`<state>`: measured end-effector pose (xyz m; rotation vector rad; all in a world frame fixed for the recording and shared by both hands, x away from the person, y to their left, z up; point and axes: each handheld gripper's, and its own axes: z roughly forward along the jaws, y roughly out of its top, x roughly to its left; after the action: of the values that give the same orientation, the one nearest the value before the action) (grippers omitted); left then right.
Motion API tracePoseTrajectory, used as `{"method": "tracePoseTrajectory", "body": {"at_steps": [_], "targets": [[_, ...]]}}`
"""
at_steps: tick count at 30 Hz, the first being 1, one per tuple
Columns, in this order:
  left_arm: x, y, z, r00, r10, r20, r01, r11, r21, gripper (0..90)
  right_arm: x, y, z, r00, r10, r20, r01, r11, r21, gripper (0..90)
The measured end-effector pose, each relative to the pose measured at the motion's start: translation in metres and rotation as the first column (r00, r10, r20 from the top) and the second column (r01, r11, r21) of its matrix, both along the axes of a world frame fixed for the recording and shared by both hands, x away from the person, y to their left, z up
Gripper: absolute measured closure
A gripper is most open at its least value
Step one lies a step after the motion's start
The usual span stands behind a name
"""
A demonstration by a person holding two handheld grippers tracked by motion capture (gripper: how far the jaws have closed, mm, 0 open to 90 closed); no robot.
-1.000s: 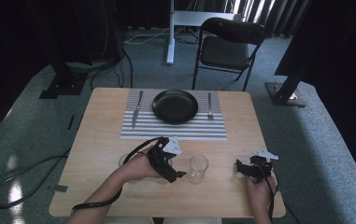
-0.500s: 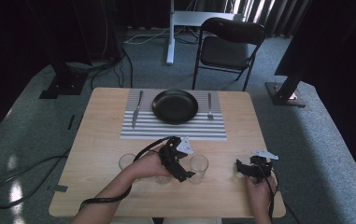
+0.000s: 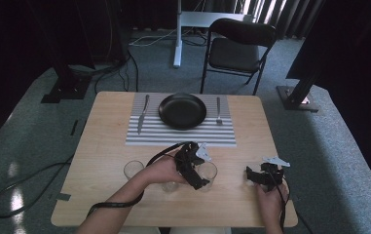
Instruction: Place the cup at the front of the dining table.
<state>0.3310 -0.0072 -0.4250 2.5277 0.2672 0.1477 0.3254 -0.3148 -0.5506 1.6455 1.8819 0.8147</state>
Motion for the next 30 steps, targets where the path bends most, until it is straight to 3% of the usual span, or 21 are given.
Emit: {"method": "tracePoseTrajectory", "body": {"at_steps": [12,23,25,26,30], "targets": [[0.004,-0.02,-0.012,0.9997,0.021,-0.016,-0.019,0.996,0.088,10.4,0.0,0.0,0.0,1.0,-0.001,0.0,0.001,1.0,0.001,11.8],[0.004,-0.03,-0.013,0.9994,0.025,-0.022,-0.022,0.9916,0.127,14.7,0.0,0.0,0.0,1.0,0.0,0.0,0.0,1.0,0.0,11.8],[0.005,-0.032,-0.013,0.9988,0.031,-0.038,-0.026,0.9923,0.121,14.7,0.0,0.0,0.0,1.0,0.0,0.0,0.0,1.0,0.0,11.8],[0.005,-0.033,-0.013,0.999,0.038,-0.024,-0.034,0.99,0.137,14.7,0.0,0.0,0.0,1.0,0.0,0.0,0.0,1.0,0.0,11.8],[0.007,-0.036,-0.016,0.9978,0.056,-0.035,-0.048,0.982,0.183,15.3,0.0,0.0,0.0,1.0,0.0,0.0,0.0,1.0,0.0,11.9]]}}
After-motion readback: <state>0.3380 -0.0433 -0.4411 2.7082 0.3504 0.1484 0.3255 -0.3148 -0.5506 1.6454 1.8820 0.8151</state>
